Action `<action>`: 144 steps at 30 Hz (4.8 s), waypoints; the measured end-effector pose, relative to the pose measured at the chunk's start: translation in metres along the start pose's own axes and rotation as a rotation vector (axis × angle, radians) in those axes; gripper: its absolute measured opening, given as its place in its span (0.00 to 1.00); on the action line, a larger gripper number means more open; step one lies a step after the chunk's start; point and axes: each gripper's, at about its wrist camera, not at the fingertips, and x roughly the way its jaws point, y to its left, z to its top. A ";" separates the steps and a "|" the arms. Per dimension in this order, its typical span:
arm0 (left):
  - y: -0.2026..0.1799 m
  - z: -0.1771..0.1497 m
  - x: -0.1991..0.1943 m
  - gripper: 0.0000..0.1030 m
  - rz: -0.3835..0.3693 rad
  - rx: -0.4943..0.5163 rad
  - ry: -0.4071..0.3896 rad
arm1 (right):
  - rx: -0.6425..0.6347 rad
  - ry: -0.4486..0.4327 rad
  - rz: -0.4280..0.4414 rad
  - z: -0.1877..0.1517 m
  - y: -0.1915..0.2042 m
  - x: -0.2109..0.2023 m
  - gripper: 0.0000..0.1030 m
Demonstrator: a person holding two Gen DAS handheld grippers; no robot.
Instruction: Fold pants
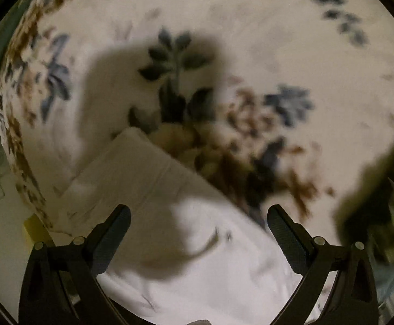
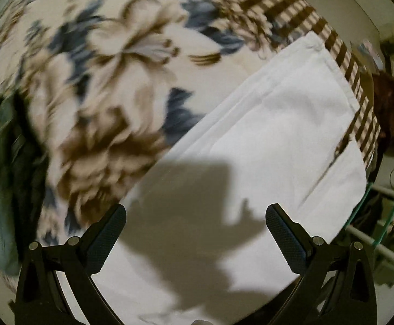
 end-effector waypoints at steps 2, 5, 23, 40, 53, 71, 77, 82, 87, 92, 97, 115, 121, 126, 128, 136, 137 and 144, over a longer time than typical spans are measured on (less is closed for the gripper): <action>0.002 0.004 0.010 0.96 0.003 -0.027 0.005 | 0.039 0.016 0.002 0.009 -0.003 0.014 1.00; 0.008 -0.007 0.001 0.74 -0.017 -0.038 -0.069 | 0.094 0.047 0.012 0.020 -0.007 0.035 1.00; 0.127 -0.156 -0.122 0.11 -0.319 0.057 -0.368 | 0.015 -0.027 0.216 -0.026 -0.016 0.003 0.04; 0.275 -0.247 0.058 0.10 -0.191 -0.067 -0.224 | -0.127 0.036 0.148 -0.129 -0.220 0.053 0.04; 0.257 -0.260 0.037 0.16 -0.162 0.036 -0.324 | -0.121 0.130 0.226 -0.141 -0.265 0.106 0.37; 0.276 -0.240 0.070 0.09 -0.214 0.002 -0.295 | 0.149 0.029 0.388 -0.171 -0.351 0.119 0.03; 0.298 -0.243 0.052 0.08 -0.230 0.021 -0.294 | 0.101 0.006 0.367 -0.189 -0.369 0.087 0.02; 0.300 -0.231 0.065 0.09 -0.215 0.039 -0.254 | 0.096 0.060 0.344 -0.185 -0.365 0.094 0.02; 0.292 -0.248 0.041 0.12 -0.209 0.088 -0.320 | 0.118 0.104 0.379 -0.174 -0.367 0.108 0.25; 0.264 -0.278 0.005 0.27 -0.184 0.230 -0.417 | 0.201 0.012 0.462 -0.167 -0.408 0.086 0.44; 0.172 -0.315 0.003 0.63 -0.206 0.451 -0.438 | 0.318 -0.090 0.477 -0.130 -0.451 0.075 0.44; 0.021 -0.426 0.077 0.63 -0.091 0.862 -0.333 | 0.395 -0.329 0.407 -0.043 -0.492 0.071 0.08; 0.013 -0.432 0.079 0.63 -0.069 0.889 -0.313 | 0.417 -0.203 0.437 -0.047 -0.505 0.103 0.19; -0.004 -0.429 0.092 0.63 -0.060 0.963 -0.269 | 0.463 -0.200 0.615 -0.065 -0.527 0.122 0.60; -0.007 -0.426 0.108 0.76 -0.048 0.984 -0.217 | 0.462 -0.149 0.696 -0.073 -0.529 0.142 0.61; -0.025 -0.436 0.123 1.00 -0.037 1.048 -0.198 | 0.444 -0.205 0.918 -0.081 -0.517 0.170 0.40; -0.025 -0.435 0.123 1.00 -0.040 1.039 -0.195 | 0.435 -0.225 0.917 -0.082 -0.515 0.165 0.40; -0.029 -0.436 0.122 1.00 -0.030 1.014 -0.178 | 0.336 -0.249 1.003 -0.075 -0.505 0.162 0.44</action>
